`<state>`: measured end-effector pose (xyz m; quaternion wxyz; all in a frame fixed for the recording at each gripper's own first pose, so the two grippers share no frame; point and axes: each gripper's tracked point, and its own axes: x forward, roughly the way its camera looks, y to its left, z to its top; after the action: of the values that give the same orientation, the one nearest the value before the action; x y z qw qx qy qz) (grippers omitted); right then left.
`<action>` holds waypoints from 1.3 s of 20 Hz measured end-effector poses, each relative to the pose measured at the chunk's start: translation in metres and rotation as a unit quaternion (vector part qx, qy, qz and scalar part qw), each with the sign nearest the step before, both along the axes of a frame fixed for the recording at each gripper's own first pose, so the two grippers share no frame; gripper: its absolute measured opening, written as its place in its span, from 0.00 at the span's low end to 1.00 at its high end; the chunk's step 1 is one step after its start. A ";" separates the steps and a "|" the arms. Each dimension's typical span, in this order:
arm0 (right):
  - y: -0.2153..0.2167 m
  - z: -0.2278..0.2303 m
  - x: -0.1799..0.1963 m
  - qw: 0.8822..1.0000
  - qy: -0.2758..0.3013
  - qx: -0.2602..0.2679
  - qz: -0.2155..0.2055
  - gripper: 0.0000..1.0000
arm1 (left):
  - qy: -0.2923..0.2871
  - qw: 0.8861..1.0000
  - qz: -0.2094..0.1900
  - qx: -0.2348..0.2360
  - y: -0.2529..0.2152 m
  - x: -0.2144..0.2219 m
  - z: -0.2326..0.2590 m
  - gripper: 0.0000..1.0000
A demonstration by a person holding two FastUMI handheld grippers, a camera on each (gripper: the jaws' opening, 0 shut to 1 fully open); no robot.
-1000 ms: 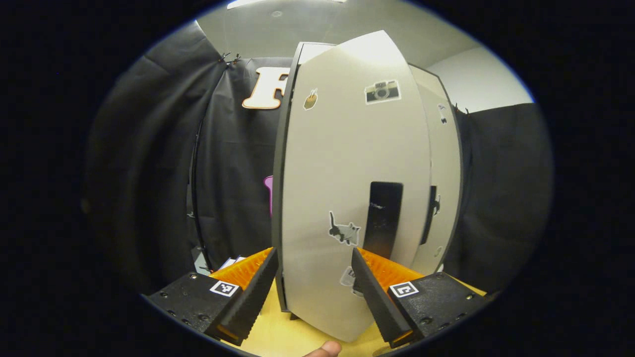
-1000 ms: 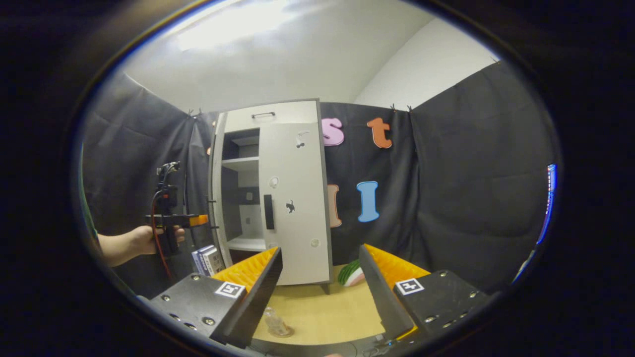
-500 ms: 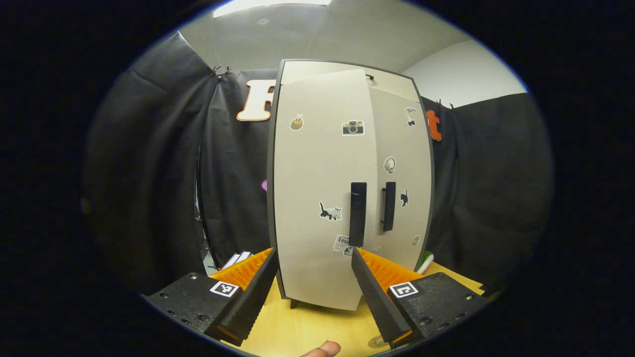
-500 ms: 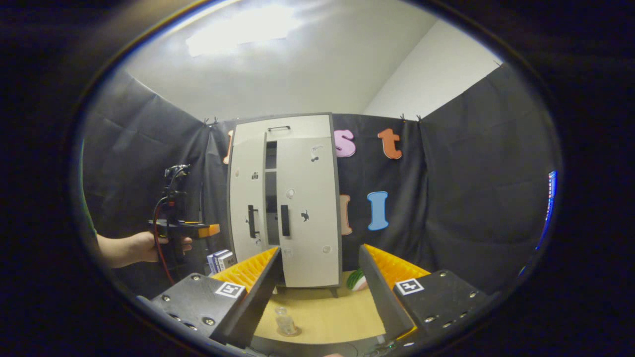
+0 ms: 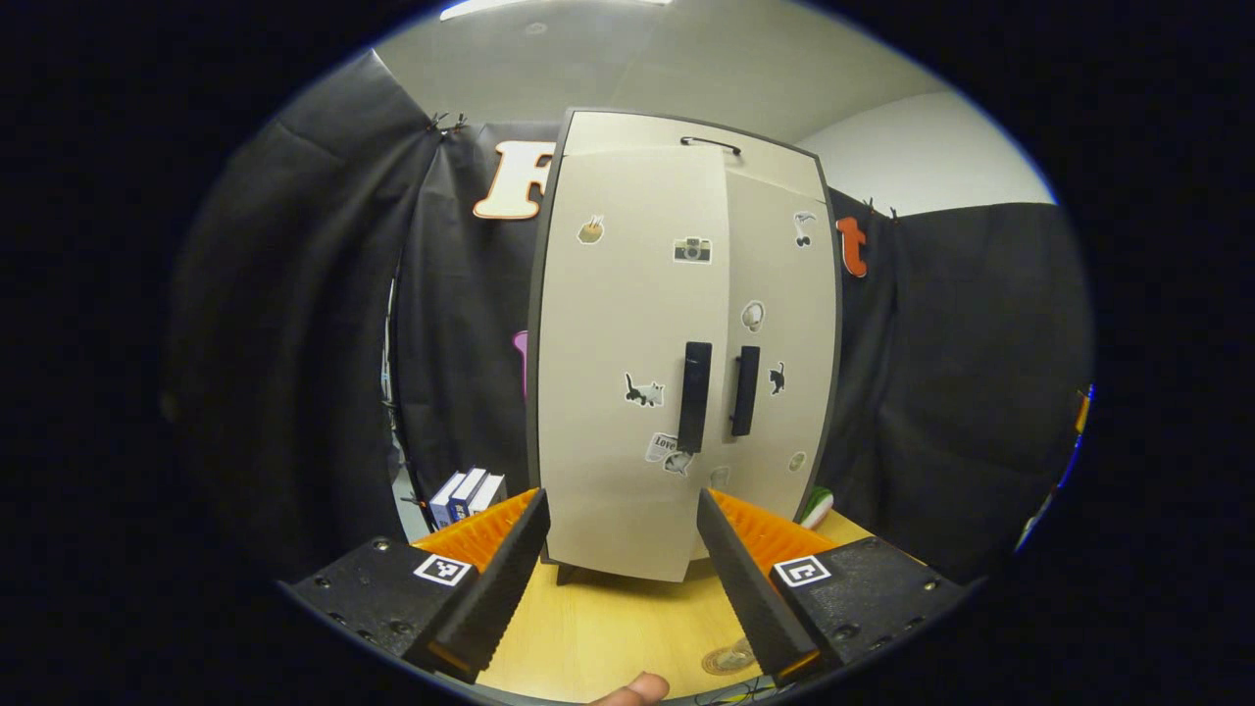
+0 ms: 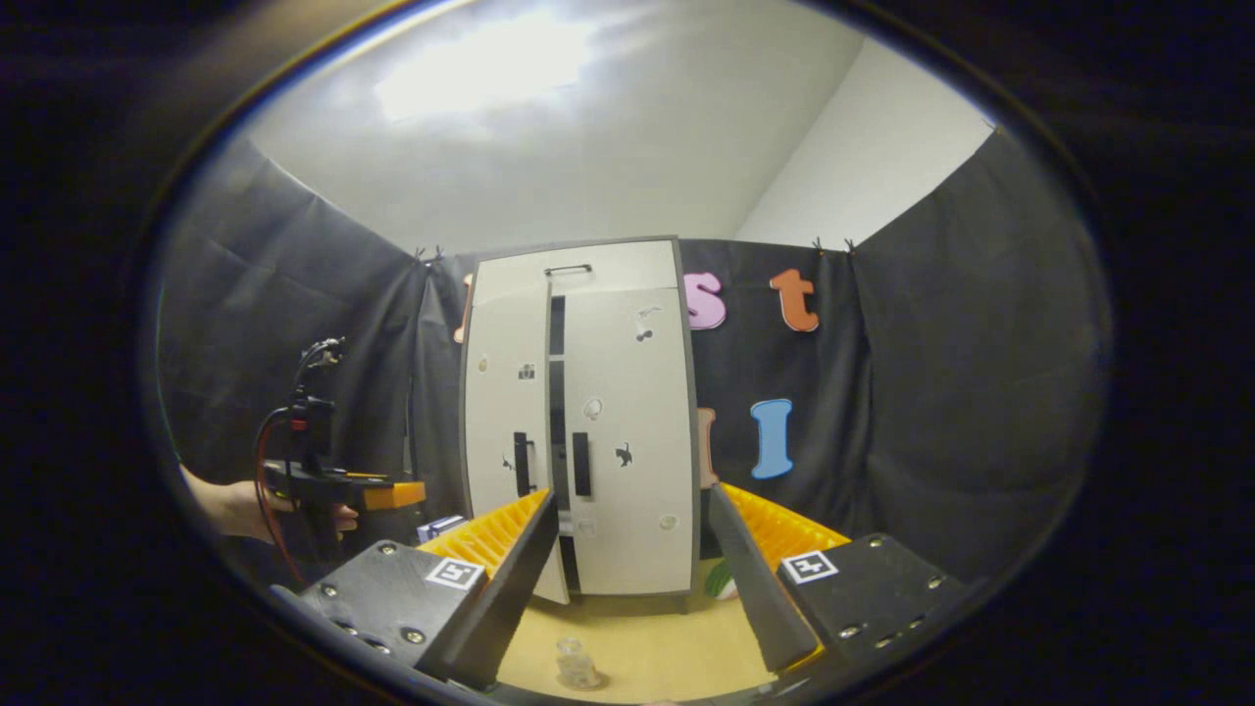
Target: Grasp the bottle in the cabinet with the left hand and place it on the coaster, then close the right door with the right hand and the left door with the left hand.
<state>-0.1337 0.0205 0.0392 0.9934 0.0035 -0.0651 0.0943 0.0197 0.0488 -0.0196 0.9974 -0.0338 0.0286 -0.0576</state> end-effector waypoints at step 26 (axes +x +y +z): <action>0.038 -0.004 0.099 0.999 0.004 -0.026 -0.040 0.94 | -0.040 0.998 -0.054 -0.014 0.005 0.038 0.002 0.96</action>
<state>-0.0350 0.0581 0.0352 0.9964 -0.0244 -0.0590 0.0556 0.0577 0.0540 -0.0176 0.9926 -0.0440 -0.0100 -0.1130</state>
